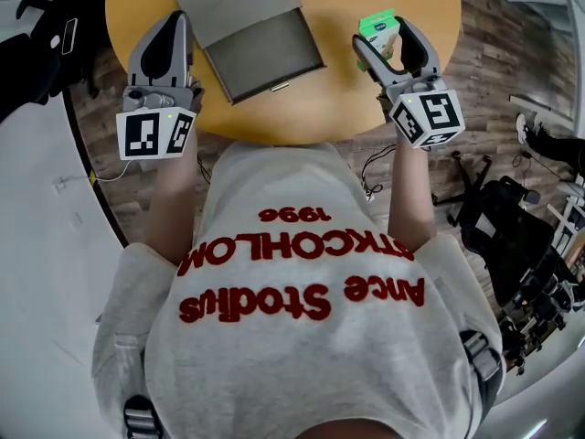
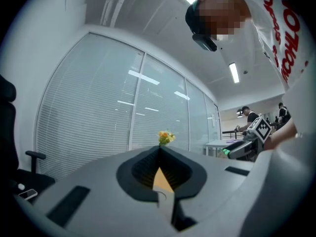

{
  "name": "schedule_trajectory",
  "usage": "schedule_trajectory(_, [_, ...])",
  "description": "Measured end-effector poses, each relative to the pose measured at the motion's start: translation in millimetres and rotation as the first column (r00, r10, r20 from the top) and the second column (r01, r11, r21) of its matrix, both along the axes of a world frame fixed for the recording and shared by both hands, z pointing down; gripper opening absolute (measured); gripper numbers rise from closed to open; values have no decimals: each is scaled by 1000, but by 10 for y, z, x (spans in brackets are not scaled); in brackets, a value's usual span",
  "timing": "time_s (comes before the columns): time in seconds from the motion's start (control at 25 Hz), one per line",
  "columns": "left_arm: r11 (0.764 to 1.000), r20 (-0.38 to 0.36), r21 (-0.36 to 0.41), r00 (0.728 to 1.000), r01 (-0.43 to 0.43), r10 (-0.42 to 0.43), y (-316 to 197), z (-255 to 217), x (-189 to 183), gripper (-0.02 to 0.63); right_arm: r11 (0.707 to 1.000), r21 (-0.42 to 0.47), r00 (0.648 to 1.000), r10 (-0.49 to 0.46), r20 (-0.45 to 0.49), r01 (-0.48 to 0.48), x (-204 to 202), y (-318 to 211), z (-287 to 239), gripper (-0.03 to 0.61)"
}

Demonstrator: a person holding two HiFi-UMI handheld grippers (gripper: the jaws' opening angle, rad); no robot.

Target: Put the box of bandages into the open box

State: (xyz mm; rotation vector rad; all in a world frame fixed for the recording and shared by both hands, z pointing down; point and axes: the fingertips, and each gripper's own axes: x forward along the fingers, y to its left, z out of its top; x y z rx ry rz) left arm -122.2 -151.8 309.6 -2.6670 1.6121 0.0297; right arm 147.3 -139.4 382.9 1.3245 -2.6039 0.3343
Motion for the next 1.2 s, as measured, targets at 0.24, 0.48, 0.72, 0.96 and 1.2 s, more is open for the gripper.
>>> schedule_trajectory(0.24, [997, -12, 62, 999, 44, -43, 57, -332, -128, 6, 991, 135, 997, -7, 76, -3, -123, -74, -647, 357])
schedule_trajectory(0.48, [994, -19, 97, 998, 57, -56, 137, -479, -146, 6, 972, 237, 996, -24, 83, 3, -248, -38, -1064, 357])
schedule_trajectory(0.72, [991, -2, 102, 996, 90, -90, 215, -515, -154, 6, 973, 226, 995, -65, 71, 48, -319, -30, -1048, 357])
schedule_trajectory(0.96, [982, -1, 74, 984, 176, -176, 355, -336, -769, 6, 962, 217, 983, -176, 46, 162, -1066, -94, -916, 357])
schedule_trajectory(1.2, [970, 4, 70, 972, 234, -235, 531, -381, -768, 6, 941, 234, 962, -267, 61, 247, -1221, -45, -1032, 357])
